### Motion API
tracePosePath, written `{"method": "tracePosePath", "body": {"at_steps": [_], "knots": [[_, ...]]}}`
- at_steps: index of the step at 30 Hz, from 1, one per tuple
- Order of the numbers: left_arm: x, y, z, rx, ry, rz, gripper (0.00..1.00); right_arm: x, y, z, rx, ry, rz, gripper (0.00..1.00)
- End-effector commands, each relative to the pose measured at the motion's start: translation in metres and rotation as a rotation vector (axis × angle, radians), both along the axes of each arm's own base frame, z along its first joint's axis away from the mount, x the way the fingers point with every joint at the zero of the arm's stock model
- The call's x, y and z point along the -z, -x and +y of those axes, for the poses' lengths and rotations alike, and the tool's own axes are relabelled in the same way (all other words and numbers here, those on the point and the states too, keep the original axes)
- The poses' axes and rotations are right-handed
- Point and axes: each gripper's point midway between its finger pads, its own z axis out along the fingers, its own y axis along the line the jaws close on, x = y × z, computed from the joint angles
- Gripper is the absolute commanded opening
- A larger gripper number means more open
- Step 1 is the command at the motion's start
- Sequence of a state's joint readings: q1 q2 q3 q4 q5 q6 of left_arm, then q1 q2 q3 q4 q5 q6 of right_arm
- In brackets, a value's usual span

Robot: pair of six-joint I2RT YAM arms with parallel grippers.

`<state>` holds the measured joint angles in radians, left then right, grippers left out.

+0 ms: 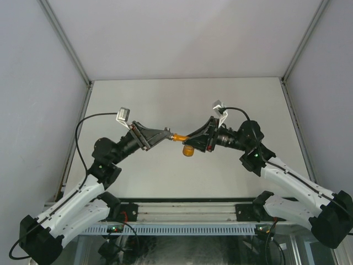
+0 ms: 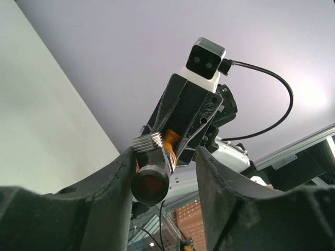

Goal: Install the water faucets

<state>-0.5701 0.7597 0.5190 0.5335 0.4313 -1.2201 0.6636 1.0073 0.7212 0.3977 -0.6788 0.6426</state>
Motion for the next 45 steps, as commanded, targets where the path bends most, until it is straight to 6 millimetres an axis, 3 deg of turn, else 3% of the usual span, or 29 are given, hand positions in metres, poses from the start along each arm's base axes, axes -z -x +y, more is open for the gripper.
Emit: {"method": "tracePosePath", "body": {"at_steps": [1, 5, 6, 7, 8, 10, 14, 18, 21, 26, 33, 36, 45], "knots": [[-0.02, 0.003, 0.004, -0.012, 0.016, -0.076, 0.56, -0.002, -0.006, -0.007, 0.073, -0.006, -0.01, 0.0], [-0.013, -0.001, 0.002, -0.02, 0.005, -0.051, 0.72, 0.002, -0.009, -0.011, 0.111, 0.01, -0.006, 0.0], [-0.012, -0.002, 0.002, -0.022, -0.004, -0.048, 0.81, 0.002, -0.009, -0.013, 0.121, 0.007, -0.009, 0.0], [-0.011, -0.003, 0.001, -0.024, -0.021, -0.05, 0.97, 0.002, -0.01, -0.014, 0.133, 0.002, -0.012, 0.0], [-0.006, -0.006, 0.002, -0.034, -0.062, -0.047, 1.0, 0.001, -0.012, -0.016, 0.151, -0.008, -0.019, 0.0], [0.008, -0.014, 0.008, -0.095, -0.186, -0.026, 1.0, -0.001, -0.013, -0.02, 0.181, -0.023, -0.033, 0.0], [0.025, -0.03, 0.041, -0.302, -0.378, -0.008, 1.0, 0.003, -0.024, -0.03, 0.271, -0.003, -0.037, 0.0], [0.029, -0.031, 0.07, -0.444, -0.411, 0.007, 1.0, 0.018, -0.04, -0.043, 0.397, 0.031, -0.012, 0.0], [0.036, -0.029, 0.083, -0.503, -0.404, 0.016, 1.0, 0.043, -0.056, -0.055, 0.515, 0.082, 0.074, 0.0], [0.044, -0.025, 0.086, -0.507, -0.378, 0.012, 1.0, 0.107, -0.075, -0.074, 0.645, 0.205, 0.3, 0.0], [0.048, -0.024, 0.079, -0.47, -0.391, 0.009, 1.0, 0.179, -0.079, -0.074, 0.61, 0.264, 0.507, 0.0], [0.051, -0.024, 0.076, -0.454, -0.4, 0.011, 1.0, 0.194, -0.081, -0.069, 0.6, 0.26, 0.547, 0.0], [0.057, -0.021, 0.076, -0.445, -0.409, 0.018, 1.0, 0.21, -0.087, -0.059, 0.563, 0.25, 0.591, 0.0]]}}
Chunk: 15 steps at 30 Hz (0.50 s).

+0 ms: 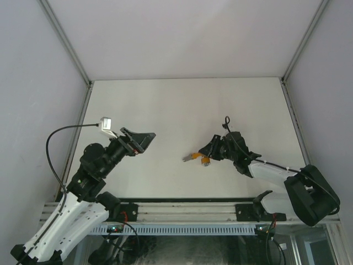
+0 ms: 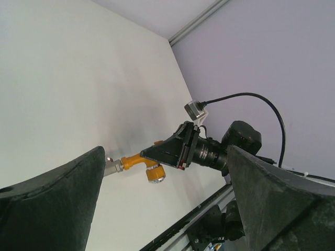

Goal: Install the water faucets

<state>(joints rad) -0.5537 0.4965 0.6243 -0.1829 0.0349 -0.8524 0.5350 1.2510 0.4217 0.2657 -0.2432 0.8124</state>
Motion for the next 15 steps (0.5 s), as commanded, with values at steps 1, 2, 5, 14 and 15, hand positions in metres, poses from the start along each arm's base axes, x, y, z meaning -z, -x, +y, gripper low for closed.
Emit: {"method": "tracePosePath", "body": {"at_steps": [1, 2, 5, 14, 15], "knots": [[0.003, 0.001, 0.001, 0.009, -0.018, -0.025, 1.0, -0.03, -0.017, 0.015, -0.002, -0.108, -0.081, 0.0], [0.003, 0.001, 0.001, 0.007, -0.021, -0.026, 1.0, -0.029, -0.017, 0.015, -0.005, -0.11, -0.079, 0.0], [0.003, 0.001, 0.002, 0.002, -0.023, -0.025, 1.0, -0.029, -0.017, 0.017, -0.028, -0.121, -0.077, 0.04], [0.003, 0.0, -0.003, 0.023, -0.015, -0.012, 1.0, -0.017, -0.009, 0.019, -0.104, -0.122, -0.043, 0.16], [0.002, 0.001, -0.004, 0.03, -0.009, -0.014, 1.0, -0.015, -0.008, 0.018, -0.113, -0.119, -0.044, 0.17]]}}
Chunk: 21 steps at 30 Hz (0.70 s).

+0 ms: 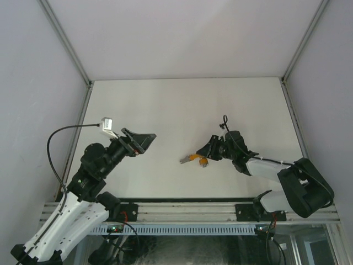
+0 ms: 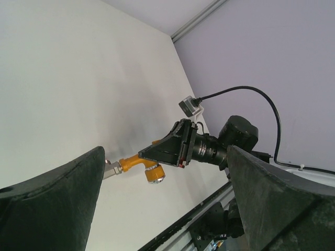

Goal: Install the water faucets

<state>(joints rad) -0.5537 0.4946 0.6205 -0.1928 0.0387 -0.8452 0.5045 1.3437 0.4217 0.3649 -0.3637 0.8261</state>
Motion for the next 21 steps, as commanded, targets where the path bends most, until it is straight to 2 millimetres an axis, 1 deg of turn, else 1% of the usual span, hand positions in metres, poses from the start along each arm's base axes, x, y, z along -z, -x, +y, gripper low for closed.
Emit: {"method": "tracePosePath", "body": {"at_steps": [1, 3, 8, 9, 12, 14, 17, 19, 21], "knots": [[-0.002, 0.0, -0.005, 0.03, 0.008, -0.02, 1.0, -0.019, -0.005, 0.008, -0.067, -0.059, -0.086, 0.19], [-0.004, -0.001, -0.007, 0.036, 0.017, -0.022, 1.0, -0.024, 0.0, 0.012, -0.128, -0.07, -0.131, 0.23], [-0.004, -0.002, -0.012, 0.053, 0.028, -0.013, 1.0, -0.015, 0.004, 0.011, -0.193, -0.036, -0.174, 0.26], [-0.005, -0.002, -0.013, 0.062, 0.034, -0.016, 1.0, -0.016, 0.007, 0.013, -0.219, -0.053, -0.193, 0.27], [-0.011, -0.001, -0.017, 0.079, 0.058, -0.024, 1.0, -0.029, 0.02, 0.023, -0.332, -0.145, -0.309, 0.3], [-0.014, -0.001, -0.019, 0.085, 0.073, -0.026, 0.99, -0.023, 0.02, 0.025, -0.351, -0.147, -0.324, 0.33], [-0.015, -0.001, -0.021, 0.094, 0.083, -0.021, 1.0, -0.018, 0.018, 0.027, -0.364, -0.156, -0.335, 0.36], [-0.015, 0.0, -0.022, 0.101, 0.084, -0.019, 1.0, -0.015, 0.016, 0.027, -0.358, -0.155, -0.339, 0.41], [-0.013, 0.0, -0.021, 0.095, 0.086, -0.014, 1.0, -0.008, 0.014, 0.025, -0.344, -0.139, -0.318, 0.45]]}}
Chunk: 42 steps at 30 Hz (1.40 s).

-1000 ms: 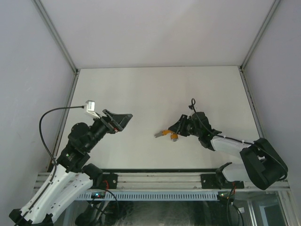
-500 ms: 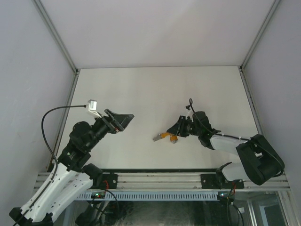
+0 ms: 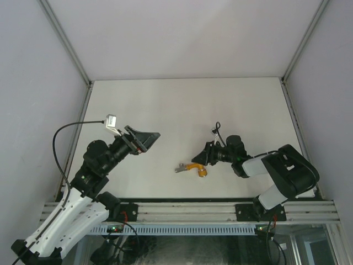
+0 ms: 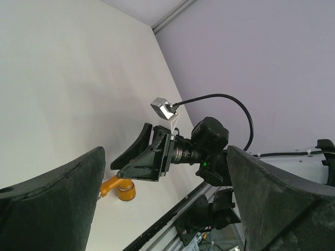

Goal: Install the water faucets

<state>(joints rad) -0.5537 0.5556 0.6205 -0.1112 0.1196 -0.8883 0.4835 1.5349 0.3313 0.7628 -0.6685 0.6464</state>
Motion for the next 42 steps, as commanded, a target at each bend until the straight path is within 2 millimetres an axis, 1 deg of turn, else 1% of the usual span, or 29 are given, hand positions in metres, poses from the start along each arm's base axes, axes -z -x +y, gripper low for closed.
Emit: {"method": "tracePosePath", "body": {"at_steps": [1, 3, 5, 6, 9, 11, 14, 15, 17, 21, 23, 25, 28, 32, 34, 36, 38, 41, 42], "knots": [[-0.006, 0.001, -0.002, 0.013, 0.039, -0.02, 1.0, -0.016, -0.013, 0.004, -0.017, -0.051, -0.123, 0.46], [-0.006, 0.001, -0.001, 0.008, 0.042, -0.019, 1.0, -0.012, -0.013, 0.003, -0.012, -0.05, -0.1, 0.48], [-0.006, 0.0, -0.001, 0.007, 0.042, -0.018, 1.0, -0.008, -0.014, 0.001, 0.01, -0.042, -0.082, 0.55], [-0.006, 0.0, -0.002, 0.007, 0.042, -0.016, 1.0, -0.006, -0.016, -0.002, 0.032, -0.029, -0.068, 0.57], [-0.006, -0.001, -0.002, 0.007, 0.04, -0.015, 1.0, -0.003, -0.022, -0.012, 0.1, 0.006, -0.065, 0.59], [-0.006, -0.001, -0.003, 0.007, 0.039, -0.012, 1.0, -0.005, -0.029, -0.023, 0.164, 0.04, -0.065, 0.6], [-0.004, -0.002, -0.004, 0.01, 0.034, -0.008, 1.0, -0.013, -0.042, -0.045, 0.287, 0.105, -0.086, 0.62], [-0.004, -0.002, -0.004, 0.012, 0.029, -0.008, 1.0, -0.013, -0.047, -0.057, 0.362, 0.149, -0.077, 0.63], [-0.001, -0.003, -0.002, 0.004, 0.011, 0.005, 1.0, -0.022, -0.055, -0.082, 0.482, 0.221, -0.092, 0.67], [0.004, -0.006, 0.004, -0.025, -0.055, 0.021, 1.0, -0.069, -0.056, -0.115, 0.622, 0.257, -0.22, 0.75], [0.006, -0.009, 0.011, -0.06, -0.095, 0.016, 1.0, -0.097, -0.055, -0.128, 0.675, 0.25, -0.303, 0.79], [0.009, -0.013, 0.021, -0.105, -0.148, 0.002, 1.0, -0.127, -0.051, -0.137, 0.708, 0.226, -0.397, 0.8], [0.016, -0.018, 0.041, -0.192, -0.235, -0.007, 1.0, -0.16, -0.043, -0.147, 0.742, 0.201, -0.494, 0.81], [0.024, -0.024, 0.077, -0.334, -0.393, -0.013, 1.0, -0.203, -0.027, -0.155, 0.746, 0.159, -0.625, 0.81], [0.028, -0.026, 0.099, -0.422, -0.477, -0.006, 1.0, -0.223, -0.022, -0.159, 0.755, 0.149, -0.676, 0.82], [0.034, -0.027, 0.129, -0.561, -0.548, 0.027, 1.0, -0.243, -0.019, -0.168, 0.801, 0.151, -0.704, 0.85], [0.039, -0.026, 0.156, -0.701, -0.588, 0.024, 1.0, -0.263, -0.019, -0.178, 0.84, 0.173, -0.745, 0.85], [0.031, -0.019, 0.189, -0.868, -0.613, -0.014, 1.0, -0.294, -0.015, -0.186, 0.867, 0.185, -0.809, 0.87], [0.027, -0.018, 0.194, -0.893, -0.618, -0.028, 1.0, -0.305, -0.013, -0.186, 0.865, 0.184, -0.831, 0.87]]}}
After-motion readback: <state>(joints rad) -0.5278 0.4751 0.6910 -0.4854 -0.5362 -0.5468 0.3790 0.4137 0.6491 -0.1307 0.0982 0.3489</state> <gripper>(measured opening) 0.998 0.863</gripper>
